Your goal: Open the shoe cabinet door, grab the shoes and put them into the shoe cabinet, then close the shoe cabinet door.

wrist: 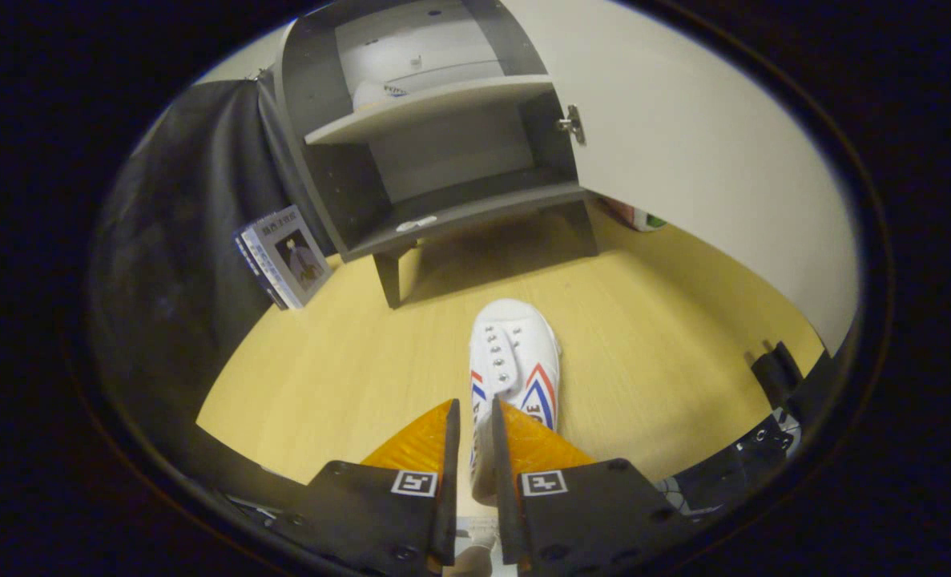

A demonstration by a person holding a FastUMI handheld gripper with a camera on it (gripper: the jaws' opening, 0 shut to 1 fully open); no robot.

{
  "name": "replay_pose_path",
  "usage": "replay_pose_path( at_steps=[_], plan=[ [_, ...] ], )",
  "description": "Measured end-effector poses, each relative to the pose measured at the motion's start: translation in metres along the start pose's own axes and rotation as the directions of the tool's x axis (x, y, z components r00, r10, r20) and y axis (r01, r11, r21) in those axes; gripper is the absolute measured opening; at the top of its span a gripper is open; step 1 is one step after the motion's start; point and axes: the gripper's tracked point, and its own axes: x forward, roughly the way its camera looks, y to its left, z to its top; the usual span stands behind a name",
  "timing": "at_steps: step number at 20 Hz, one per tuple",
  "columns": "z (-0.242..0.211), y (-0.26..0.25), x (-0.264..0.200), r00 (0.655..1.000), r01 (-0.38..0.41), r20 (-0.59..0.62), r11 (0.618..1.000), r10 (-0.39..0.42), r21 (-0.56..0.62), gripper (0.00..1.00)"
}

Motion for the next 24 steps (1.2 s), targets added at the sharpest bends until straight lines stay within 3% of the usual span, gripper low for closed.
replay_pose_path(
  at_steps=[14,15,16,17,24],
  plan=[
    [-0.006,0.006,0.054,1.000,0.023,-0.019,0.997,-0.024,-0.067,0.22],
    [-0.006,0.007,0.057,0.999,0.024,-0.028,0.996,-0.026,-0.081,0.10],
    [-0.006,0.007,0.064,0.999,0.017,-0.032,0.996,-0.020,-0.085,0.10],
    [-0.004,0.008,0.061,0.999,0.020,-0.035,0.996,-0.023,-0.085,0.04],
    [0.041,0.004,0.036,0.999,0.030,0.031,0.996,-0.027,-0.084,0.02]
  ],
)
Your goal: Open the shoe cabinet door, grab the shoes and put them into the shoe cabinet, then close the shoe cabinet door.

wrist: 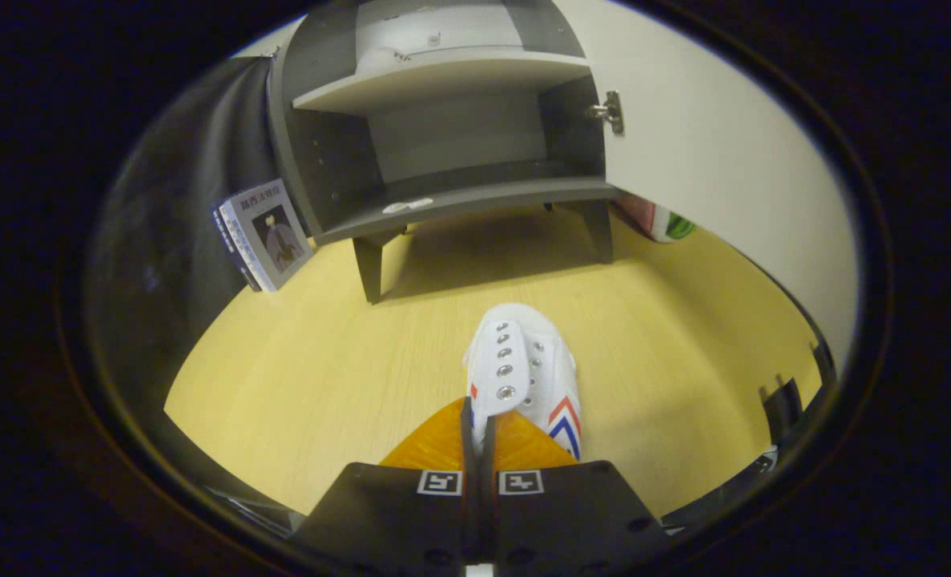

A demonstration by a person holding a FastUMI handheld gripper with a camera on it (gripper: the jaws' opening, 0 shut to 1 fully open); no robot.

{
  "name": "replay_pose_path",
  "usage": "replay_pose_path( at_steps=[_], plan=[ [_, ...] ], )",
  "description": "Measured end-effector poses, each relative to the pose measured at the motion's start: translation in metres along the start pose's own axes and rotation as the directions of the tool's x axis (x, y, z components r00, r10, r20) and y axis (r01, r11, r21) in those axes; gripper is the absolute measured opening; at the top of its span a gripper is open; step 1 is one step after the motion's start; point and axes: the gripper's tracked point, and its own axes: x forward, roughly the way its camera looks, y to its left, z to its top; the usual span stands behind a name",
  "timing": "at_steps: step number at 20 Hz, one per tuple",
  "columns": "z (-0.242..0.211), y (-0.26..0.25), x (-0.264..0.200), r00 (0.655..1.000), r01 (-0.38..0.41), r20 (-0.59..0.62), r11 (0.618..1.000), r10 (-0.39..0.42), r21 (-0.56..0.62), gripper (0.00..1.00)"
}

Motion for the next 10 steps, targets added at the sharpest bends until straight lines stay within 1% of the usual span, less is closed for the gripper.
replay_pose_path(
  at_steps=[5,8,10],
  plan=[
    [0.044,0.000,-0.019,0.998,0.003,0.068,1.000,-0.005,0.023,0.02],
    [0.088,0.006,-0.037,0.989,0.004,0.147,1.000,-0.007,0.023,0.02],
    [0.126,0.010,-0.052,0.977,-0.002,0.212,1.000,-0.002,0.018,0.02]
  ],
)
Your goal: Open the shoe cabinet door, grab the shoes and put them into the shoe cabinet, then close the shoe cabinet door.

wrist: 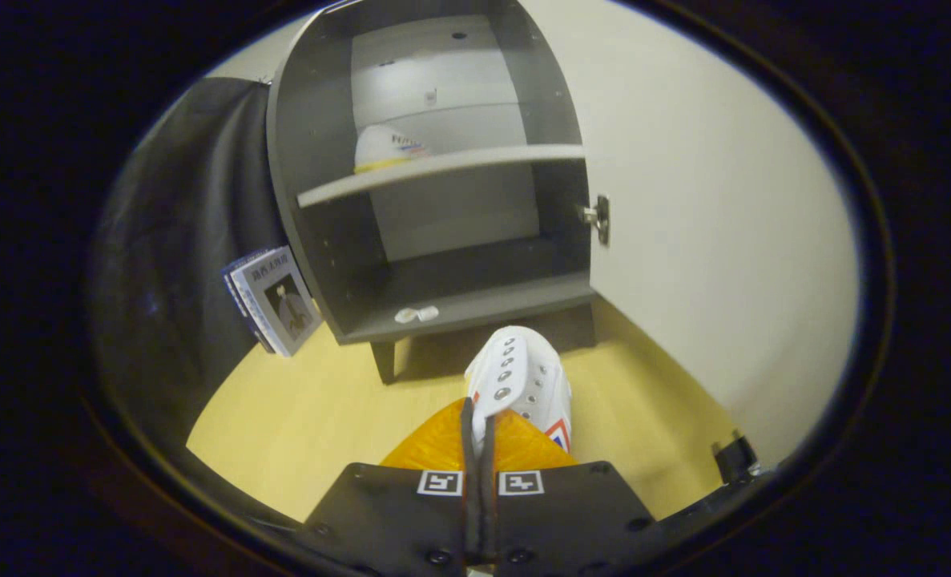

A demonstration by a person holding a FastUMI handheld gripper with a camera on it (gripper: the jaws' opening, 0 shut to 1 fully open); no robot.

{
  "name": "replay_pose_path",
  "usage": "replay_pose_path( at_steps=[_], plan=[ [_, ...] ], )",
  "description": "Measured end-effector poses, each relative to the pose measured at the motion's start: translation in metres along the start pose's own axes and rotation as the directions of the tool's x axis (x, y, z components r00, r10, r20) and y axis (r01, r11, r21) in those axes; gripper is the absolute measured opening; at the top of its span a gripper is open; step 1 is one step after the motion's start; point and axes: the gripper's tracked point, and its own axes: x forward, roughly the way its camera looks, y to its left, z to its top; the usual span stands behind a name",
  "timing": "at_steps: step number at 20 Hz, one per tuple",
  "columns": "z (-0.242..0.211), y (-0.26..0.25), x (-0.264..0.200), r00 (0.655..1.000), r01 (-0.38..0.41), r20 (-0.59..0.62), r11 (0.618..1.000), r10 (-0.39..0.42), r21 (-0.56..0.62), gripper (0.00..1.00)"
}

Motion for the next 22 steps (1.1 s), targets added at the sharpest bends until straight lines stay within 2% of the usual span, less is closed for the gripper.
replay_pose_path(
  at_steps=[6,11,19,22],
  plan=[
    [0.124,0.015,-0.012,0.976,-0.004,0.216,1.000,0.007,-0.014,0.02],
    [0.199,0.026,-0.008,0.947,0.001,0.319,0.999,0.015,-0.047,0.02],
    [0.296,0.036,0.043,0.903,0.037,0.430,0.994,0.011,-0.103,0.02],
    [0.326,0.038,0.073,0.896,0.055,0.445,0.991,0.005,-0.121,0.02]
  ],
)
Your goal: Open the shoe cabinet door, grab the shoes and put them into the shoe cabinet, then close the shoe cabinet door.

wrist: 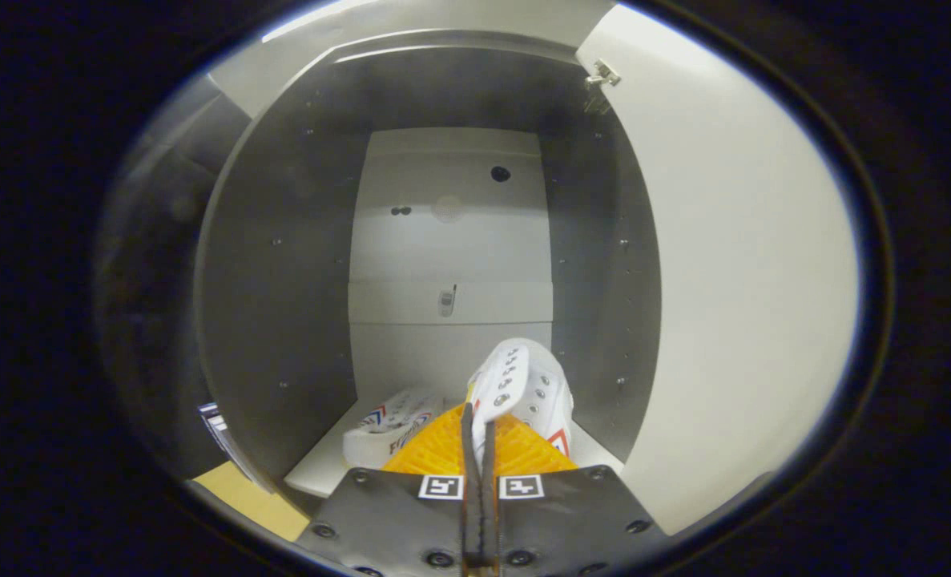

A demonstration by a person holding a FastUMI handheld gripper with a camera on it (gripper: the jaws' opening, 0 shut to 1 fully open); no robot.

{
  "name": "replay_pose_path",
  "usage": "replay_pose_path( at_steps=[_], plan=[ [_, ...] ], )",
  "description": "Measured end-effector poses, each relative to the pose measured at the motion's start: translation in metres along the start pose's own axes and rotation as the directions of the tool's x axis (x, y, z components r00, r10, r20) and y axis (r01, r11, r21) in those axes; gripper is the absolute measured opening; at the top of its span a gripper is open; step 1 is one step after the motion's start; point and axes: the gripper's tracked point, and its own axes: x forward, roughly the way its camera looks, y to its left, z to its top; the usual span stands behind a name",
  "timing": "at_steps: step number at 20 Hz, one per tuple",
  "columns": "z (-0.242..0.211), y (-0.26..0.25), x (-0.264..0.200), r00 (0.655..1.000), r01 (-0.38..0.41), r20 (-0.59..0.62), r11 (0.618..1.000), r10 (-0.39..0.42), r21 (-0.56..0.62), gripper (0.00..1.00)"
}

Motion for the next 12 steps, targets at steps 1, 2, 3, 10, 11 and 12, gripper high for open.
replay_pose_path(
  at_steps=[1,2,3,10,11,12],
  plan=[
    [0.001,0.000,0.012,1.000,0.001,0.000,1.000,-0.001,-0.001,0.02],
    [0.000,0.000,0.023,1.000,0.001,-0.003,1.000,-0.001,-0.002,0.02],
    [-0.002,0.001,0.037,1.000,0.001,-0.010,1.000,-0.001,-0.005,0.02],
    [-0.037,-0.001,0.116,0.994,-0.003,-0.106,1.000,0.003,0.004,0.02],
    [-0.044,-0.002,0.123,0.992,-0.002,-0.127,1.000,0.003,0.006,0.02],
    [-0.051,-0.003,0.129,0.989,-0.002,-0.151,1.000,0.003,0.004,0.02]
  ],
)
